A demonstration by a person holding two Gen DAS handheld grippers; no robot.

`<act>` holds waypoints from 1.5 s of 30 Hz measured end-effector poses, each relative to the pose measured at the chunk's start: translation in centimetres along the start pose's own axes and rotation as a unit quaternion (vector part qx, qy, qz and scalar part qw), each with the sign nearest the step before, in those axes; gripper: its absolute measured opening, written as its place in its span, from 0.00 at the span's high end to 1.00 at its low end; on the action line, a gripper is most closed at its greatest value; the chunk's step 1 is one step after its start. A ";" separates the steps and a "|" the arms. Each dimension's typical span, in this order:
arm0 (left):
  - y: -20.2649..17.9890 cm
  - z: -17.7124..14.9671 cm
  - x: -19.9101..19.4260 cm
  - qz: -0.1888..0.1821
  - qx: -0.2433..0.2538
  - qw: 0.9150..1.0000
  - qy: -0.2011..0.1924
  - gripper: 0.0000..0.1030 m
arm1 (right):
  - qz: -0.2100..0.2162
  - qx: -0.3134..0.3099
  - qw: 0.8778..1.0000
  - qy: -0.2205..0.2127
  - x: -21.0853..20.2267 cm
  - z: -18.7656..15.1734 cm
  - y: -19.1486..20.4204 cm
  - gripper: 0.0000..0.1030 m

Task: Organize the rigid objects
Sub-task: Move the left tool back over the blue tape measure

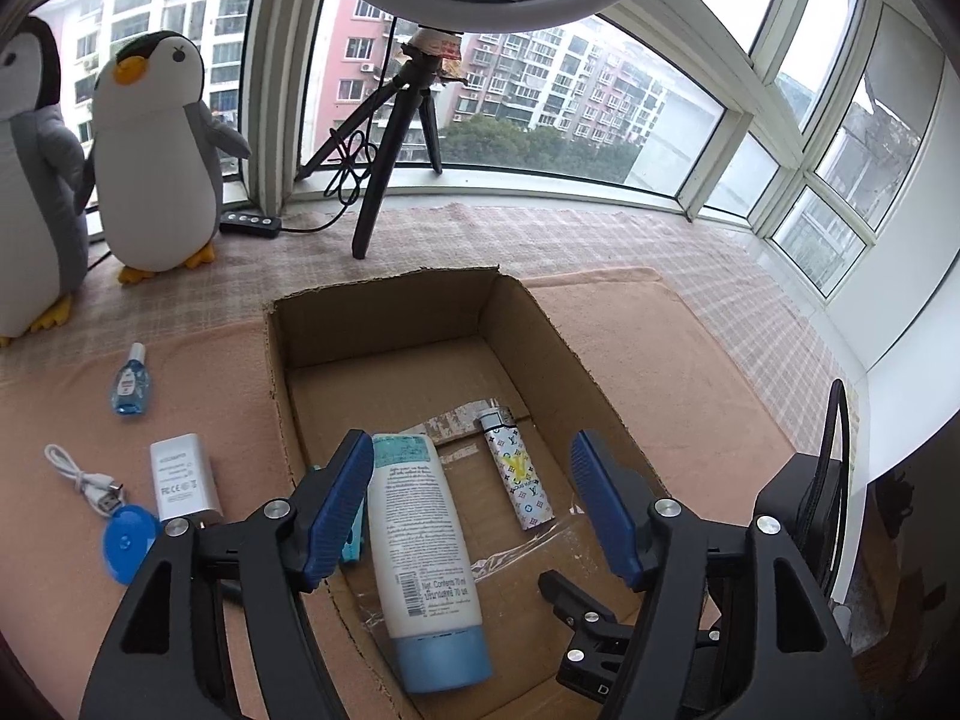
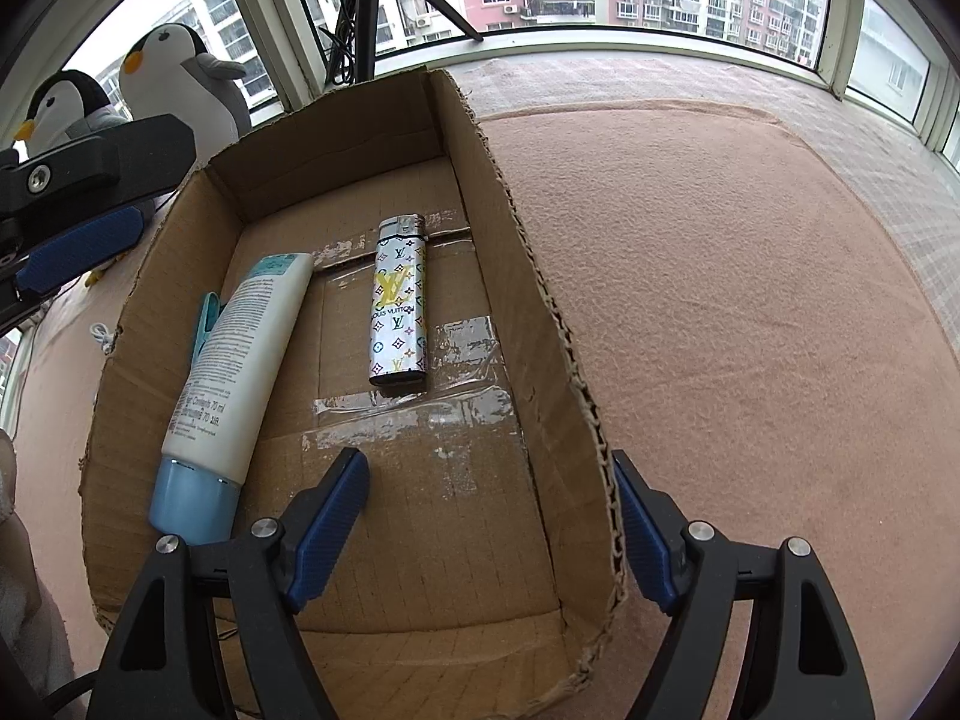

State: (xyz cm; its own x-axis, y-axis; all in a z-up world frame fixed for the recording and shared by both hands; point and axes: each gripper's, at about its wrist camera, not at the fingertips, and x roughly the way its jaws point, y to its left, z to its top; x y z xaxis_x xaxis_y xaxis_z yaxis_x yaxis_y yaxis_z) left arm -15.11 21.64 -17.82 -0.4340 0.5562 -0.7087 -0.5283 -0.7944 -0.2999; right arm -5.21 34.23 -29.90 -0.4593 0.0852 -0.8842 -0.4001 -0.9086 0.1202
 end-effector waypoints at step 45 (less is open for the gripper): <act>15.1 -5.5 0.0 0.200 -0.083 0.975 0.053 0.34 | 0.001 -0.001 1.000 0.000 0.1 0.0 -0.2 0.26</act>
State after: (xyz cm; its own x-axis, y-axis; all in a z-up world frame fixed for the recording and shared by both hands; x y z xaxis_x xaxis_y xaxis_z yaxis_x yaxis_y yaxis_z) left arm -19.03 8.32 -25.88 -0.4984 0.1727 -0.8496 -0.2025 -0.9760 -0.0796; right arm -5.21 34.39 -30.01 -0.4605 0.0846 -0.8836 -0.3986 -0.9092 0.1206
